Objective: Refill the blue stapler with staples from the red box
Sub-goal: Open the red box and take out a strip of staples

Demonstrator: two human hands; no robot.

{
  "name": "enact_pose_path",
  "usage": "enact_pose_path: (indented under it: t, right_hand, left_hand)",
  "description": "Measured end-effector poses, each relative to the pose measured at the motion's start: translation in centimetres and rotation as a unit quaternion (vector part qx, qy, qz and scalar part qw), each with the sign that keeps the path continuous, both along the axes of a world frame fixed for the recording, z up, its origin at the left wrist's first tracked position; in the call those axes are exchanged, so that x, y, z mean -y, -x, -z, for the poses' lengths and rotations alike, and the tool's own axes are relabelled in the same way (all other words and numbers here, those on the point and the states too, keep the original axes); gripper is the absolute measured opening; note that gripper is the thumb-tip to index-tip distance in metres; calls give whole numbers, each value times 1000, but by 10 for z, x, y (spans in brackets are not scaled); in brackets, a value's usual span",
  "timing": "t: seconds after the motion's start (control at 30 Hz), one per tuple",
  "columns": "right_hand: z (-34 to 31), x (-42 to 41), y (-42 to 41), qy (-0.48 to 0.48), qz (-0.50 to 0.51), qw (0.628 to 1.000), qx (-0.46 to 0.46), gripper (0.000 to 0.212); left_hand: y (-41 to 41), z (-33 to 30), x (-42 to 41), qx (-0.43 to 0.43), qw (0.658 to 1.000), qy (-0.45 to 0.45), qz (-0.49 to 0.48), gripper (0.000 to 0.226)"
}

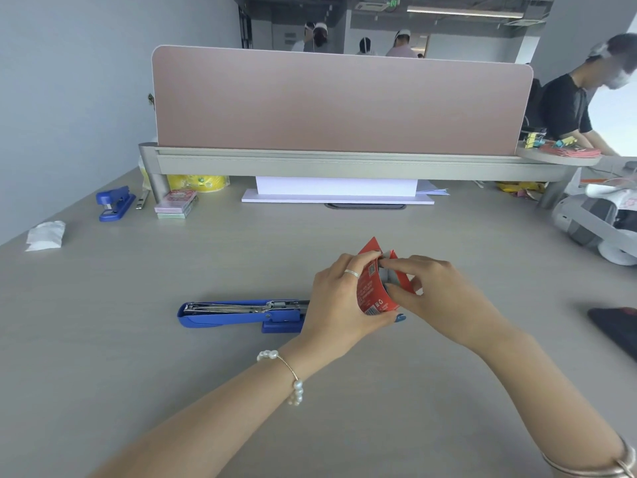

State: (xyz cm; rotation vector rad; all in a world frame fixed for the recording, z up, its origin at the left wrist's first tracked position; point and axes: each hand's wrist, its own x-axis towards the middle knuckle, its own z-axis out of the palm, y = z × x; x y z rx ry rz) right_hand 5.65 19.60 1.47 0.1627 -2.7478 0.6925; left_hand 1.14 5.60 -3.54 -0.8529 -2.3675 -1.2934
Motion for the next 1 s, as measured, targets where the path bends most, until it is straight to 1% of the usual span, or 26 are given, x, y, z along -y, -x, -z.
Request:
enact_pose_path:
  t: [0.1, 0.17, 0.27, 0.33, 0.37, 0.43, 0.47, 0.5, 0.53, 0.6, 0.67, 0.7, 0.77, 0.9, 1.0]
  right_hand:
    - [0, 0, -2, 27, 5, 1000, -9, 24]
    - [1, -2, -2, 69, 2, 997, -24, 19]
    - [0, -5, -3, 131, -10, 990, -56, 22]
    - [-3, -6, -4, 185, -30, 980, -58, 18]
    - [-5, -7, -3, 237, -39, 969, -57, 15]
    - [-11, -13, -4, 370, -37, 926, -72, 12]
    - [-14, -17, -4, 418, -23, 904, -83, 12]
    - [-15, -21, -4, 433, -5, 897, -89, 11]
    - [-15, -24, -5, 418, 8, 904, -85, 12]
    - [-10, -28, -4, 347, 13, 936, -59, 22]
    - [-5, -25, -3, 282, -4, 958, -45, 26]
    - [-3, -22, -3, 254, -15, 966, -53, 27]
    - [-1, -15, -5, 207, -37, 974, -88, 28]
    - [4, -7, -7, 115, -69, 981, -141, 42]
    - [8, -8, -3, 76, -78, 983, -151, 37]
  left_hand:
    - [-1, 0, 0, -1, 1000, -2, 2, 75]
    - [0, 0, -1, 5, 1000, -4, 2, 76]
    - [1, 2, -1, 9, 1000, -1, 4, 78]
    - [2, 2, 0, 12, 1000, 3, 0, 77]
    - [2, 2, 1, 15, 1000, 4, -1, 77]
    - [2, 2, 2, 18, 1000, 7, 1, 77]
    - [2, 2, 2, 18, 1000, 9, 2, 76]
    - [3, 1, 3, 18, 1000, 12, 3, 76]
    - [3, 1, 3, 19, 1000, 13, 3, 75]
    - [3, 1, 3, 18, 1000, 14, 3, 75]
    - [3, 2, 3, 18, 1000, 14, 2, 76]
    - [3, 2, 3, 20, 1000, 13, 2, 77]
    - [3, 2, 2, 22, 1000, 11, 2, 78]
    - [3, 1, 2, 15, 1000, 2, 9, 77]
    - [2, 0, 2, 11, 1000, -2, 7, 76]
